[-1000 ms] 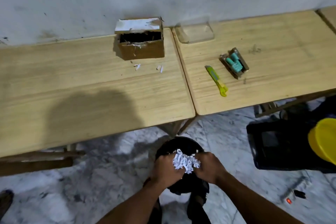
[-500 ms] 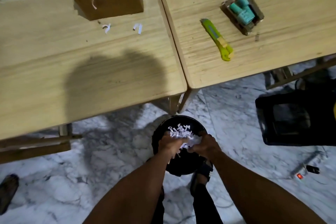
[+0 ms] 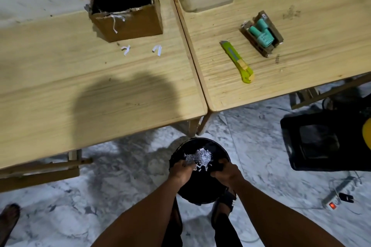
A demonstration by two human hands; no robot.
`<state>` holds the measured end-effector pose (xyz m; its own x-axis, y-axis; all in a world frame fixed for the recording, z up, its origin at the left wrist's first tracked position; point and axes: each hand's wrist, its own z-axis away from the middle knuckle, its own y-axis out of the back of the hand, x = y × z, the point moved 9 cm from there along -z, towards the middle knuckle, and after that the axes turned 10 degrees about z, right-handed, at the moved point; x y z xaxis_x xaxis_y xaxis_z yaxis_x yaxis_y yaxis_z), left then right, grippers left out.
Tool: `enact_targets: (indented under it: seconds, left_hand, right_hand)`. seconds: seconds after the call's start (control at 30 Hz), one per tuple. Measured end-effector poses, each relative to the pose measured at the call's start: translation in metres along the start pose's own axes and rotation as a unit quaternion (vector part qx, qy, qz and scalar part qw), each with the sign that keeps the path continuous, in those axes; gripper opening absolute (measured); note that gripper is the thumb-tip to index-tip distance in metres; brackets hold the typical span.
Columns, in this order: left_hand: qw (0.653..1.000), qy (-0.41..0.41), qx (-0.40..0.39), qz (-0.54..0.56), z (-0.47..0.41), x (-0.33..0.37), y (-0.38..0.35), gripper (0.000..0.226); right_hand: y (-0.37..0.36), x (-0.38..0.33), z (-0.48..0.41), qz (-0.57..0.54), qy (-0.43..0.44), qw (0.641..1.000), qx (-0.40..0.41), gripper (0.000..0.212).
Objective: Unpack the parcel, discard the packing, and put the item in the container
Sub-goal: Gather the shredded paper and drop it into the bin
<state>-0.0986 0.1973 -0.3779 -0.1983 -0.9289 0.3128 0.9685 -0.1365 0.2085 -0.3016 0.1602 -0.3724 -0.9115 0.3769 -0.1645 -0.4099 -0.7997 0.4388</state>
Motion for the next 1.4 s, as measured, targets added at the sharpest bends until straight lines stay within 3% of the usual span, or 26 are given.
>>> enact_targets:
  seconds: [0.27, 0.33, 0.47, 0.6, 0.67, 0.77, 0.87, 0.97, 1.07, 1.27, 1.4]
  left_hand:
    - [0.997, -0.021, -0.044, -0.06, 0.06, 0.008, 0.019, 0.042]
    - [0.992, -0.072, -0.038, -0.096, 0.116, 0.04, 0.063, 0.046]
    - [0.971, -0.101, -0.13, -0.175, 0.144, 0.063, 0.063, 0.029]
    - [0.969, -0.194, -0.132, -0.075, 0.19, 0.132, 0.11, 0.013]
    - [0.968, -0.24, -0.078, 0.016, 0.203, 0.172, 0.156, 0.004]
    - [0.937, -0.336, 0.055, 0.08, 0.201, 0.214, 0.222, 0.004]
    - [0.904, -0.375, 0.205, 0.019, 0.178, 0.23, 0.276, 0.023]
    - [0.866, -0.382, 0.302, -0.117, 0.149, 0.239, 0.304, 0.06]
    - [0.831, -0.361, 0.351, -0.238, 0.106, 0.238, 0.319, 0.087]
    - [0.788, -0.377, 0.396, -0.283, 0.072, 0.226, 0.323, 0.077]
    - [0.784, -0.388, 0.398, -0.277, 0.071, 0.225, 0.323, 0.075]
  right_hand:
    - [0.035, -0.019, 0.043, 0.124, 0.092, 0.988, 0.03, 0.04]
    - [0.076, -0.07, 0.094, 0.169, 0.183, 0.964, 0.09, 0.034]
    - [0.099, -0.107, 0.129, 0.205, 0.306, 0.924, 0.098, 0.01]
    - [0.157, -0.173, 0.19, 0.171, 0.408, 0.859, 0.258, 0.016]
    - [0.183, -0.201, 0.2, 0.133, 0.439, 0.832, 0.313, 0.012]
    - [0.209, -0.233, 0.196, 0.112, 0.44, 0.817, 0.356, 0.031]
    - [0.23, -0.265, 0.177, 0.115, 0.408, 0.831, 0.361, 0.043]
    - [0.238, -0.291, 0.15, 0.145, 0.373, 0.849, 0.345, 0.055]
    - [0.241, -0.315, 0.123, 0.189, 0.358, 0.844, 0.352, 0.068]
    - [0.241, -0.346, 0.108, 0.208, 0.363, 0.827, 0.376, 0.065]
    - [0.236, -0.36, 0.093, 0.22, 0.32, 0.848, 0.361, 0.085]
